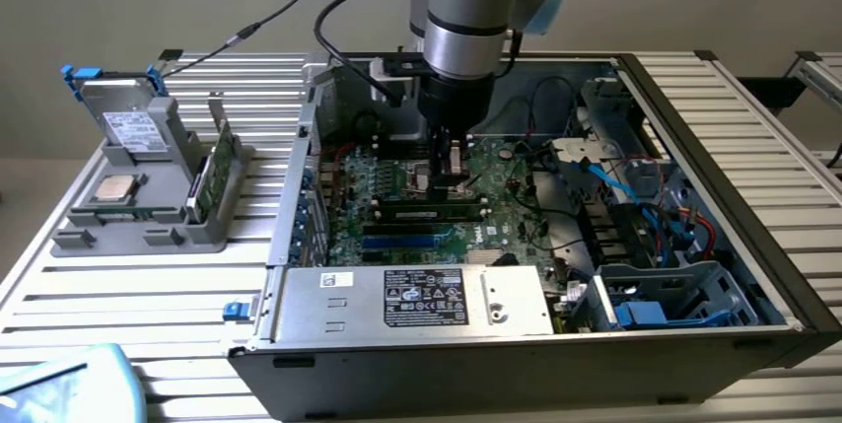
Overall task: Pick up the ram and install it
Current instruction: 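Press down the ram until it locks into place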
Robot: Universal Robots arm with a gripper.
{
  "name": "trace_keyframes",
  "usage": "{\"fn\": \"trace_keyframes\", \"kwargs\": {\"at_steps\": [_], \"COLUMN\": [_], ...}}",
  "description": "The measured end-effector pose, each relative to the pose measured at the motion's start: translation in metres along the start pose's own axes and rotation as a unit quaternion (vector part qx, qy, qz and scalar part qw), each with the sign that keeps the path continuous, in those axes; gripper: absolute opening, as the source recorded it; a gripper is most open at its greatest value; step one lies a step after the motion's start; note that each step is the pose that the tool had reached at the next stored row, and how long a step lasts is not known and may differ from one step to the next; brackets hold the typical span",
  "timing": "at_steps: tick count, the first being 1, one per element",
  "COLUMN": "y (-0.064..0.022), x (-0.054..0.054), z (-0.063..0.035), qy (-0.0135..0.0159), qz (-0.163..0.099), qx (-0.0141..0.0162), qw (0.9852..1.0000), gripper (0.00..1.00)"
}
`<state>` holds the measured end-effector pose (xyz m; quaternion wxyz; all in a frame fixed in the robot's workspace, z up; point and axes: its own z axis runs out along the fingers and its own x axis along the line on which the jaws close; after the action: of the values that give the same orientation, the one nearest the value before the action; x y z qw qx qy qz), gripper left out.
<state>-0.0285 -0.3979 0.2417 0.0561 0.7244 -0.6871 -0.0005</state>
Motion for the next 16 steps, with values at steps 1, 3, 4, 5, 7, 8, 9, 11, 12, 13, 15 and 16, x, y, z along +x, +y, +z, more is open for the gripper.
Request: {"fn": "trace_keyframes", "kwargs": {"at_steps": [1,3,4,5,7,8,9,11,12,13,15,16], "y": [0.0,0.0,0.0,0.0,0.0,0.0,0.0,0.0,0.0,0.0,0.0002,0.0001], "x": [0.0,0.0,0.0,0.0,0.0,0.0,0.0,0.0,0.0,0.0,-0.0002,-0.0002], "z": [0.0,0.0,0.0,0.0,0.0,0.0,0.0,0.0,0.0,0.0,0.0001,0.0001], "qy": [0.0,-0.0001,0.0,0.0,0.0,0.0,-0.0001,0.0,0.0,0.0,-0.0001,-0.0003], "qz": [0.0,0.0,0.0,0.0,0.0,0.0,0.0,0.0,0.0,0.0,0.001,0.004], "qx": [0.0,0.0,0.0,0.0,0.0,0.0,0.0,0.0,0.0,0.0,0.0002,0.0008], "qw": [1.0,1.0,1.0,1.0,1.0,1.0,1.0,1.0,1.0,1.0,1.0,1.0], "gripper": [0.1,0.1,0.1,0.1,0.1,0.1,0.1,0.1,0.1,0.1,0.1,0.1]}}
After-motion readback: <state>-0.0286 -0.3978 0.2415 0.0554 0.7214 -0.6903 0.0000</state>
